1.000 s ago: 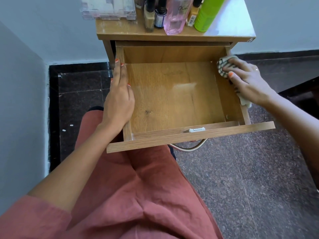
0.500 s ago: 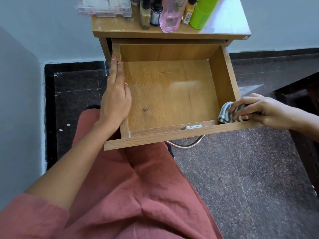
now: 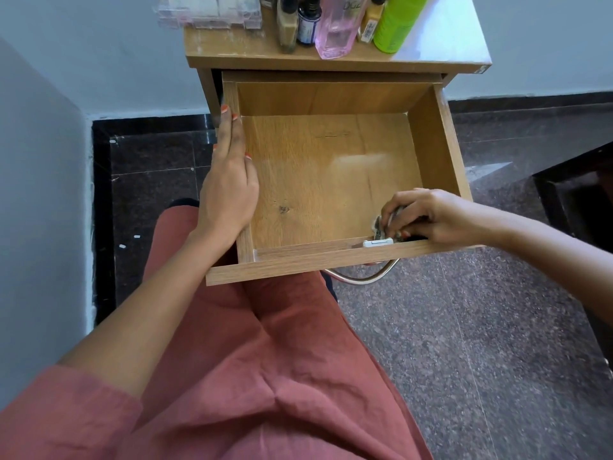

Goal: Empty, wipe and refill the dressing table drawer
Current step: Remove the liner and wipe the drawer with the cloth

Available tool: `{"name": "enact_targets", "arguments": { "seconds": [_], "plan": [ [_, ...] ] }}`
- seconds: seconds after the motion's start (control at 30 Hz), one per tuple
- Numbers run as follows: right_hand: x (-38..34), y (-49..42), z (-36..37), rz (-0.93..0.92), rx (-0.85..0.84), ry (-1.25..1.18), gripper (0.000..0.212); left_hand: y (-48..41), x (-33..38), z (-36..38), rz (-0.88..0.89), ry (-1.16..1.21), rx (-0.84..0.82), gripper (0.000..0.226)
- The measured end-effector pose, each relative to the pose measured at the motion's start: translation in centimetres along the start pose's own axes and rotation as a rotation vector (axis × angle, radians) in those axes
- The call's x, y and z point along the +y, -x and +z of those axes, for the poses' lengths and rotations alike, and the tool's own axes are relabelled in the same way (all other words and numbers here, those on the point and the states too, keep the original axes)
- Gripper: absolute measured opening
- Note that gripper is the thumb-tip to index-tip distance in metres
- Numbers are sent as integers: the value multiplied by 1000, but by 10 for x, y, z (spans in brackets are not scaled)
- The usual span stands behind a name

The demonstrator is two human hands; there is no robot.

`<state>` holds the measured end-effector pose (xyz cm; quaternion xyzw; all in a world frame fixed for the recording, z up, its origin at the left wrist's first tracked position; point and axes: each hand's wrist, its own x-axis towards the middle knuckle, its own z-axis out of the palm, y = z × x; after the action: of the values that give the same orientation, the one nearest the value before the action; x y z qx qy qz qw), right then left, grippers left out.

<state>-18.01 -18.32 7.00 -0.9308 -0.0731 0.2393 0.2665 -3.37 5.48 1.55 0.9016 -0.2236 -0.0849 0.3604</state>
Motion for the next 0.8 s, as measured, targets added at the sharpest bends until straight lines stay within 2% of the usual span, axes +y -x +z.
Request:
{"name": "enact_targets", "arguments": {
  "seconds": [0.1, 0.27, 0.43, 0.53, 0.67, 0.8],
  "plan": [
    [3, 17, -12, 82, -47, -28, 26, 0, 0, 1, -4, -8, -1, 50],
    [8, 24, -27, 292, -160, 123, 25, 0, -3, 3, -6, -6, 3, 50],
    [1, 12, -12, 456, -77, 148, 29, -1, -5, 5, -1, -4, 15, 51],
    [-2, -5, -6, 556, -105, 229, 32, -1, -6, 6, 8, -2, 14, 51],
    [-5, -31, 1, 613, -128, 203, 31, -1, -5, 5, 5, 7, 14, 51],
    [-27, -57, 6, 544, -130, 89, 29, -2, -4, 5, 1, 5, 16, 51]
  ]
}}
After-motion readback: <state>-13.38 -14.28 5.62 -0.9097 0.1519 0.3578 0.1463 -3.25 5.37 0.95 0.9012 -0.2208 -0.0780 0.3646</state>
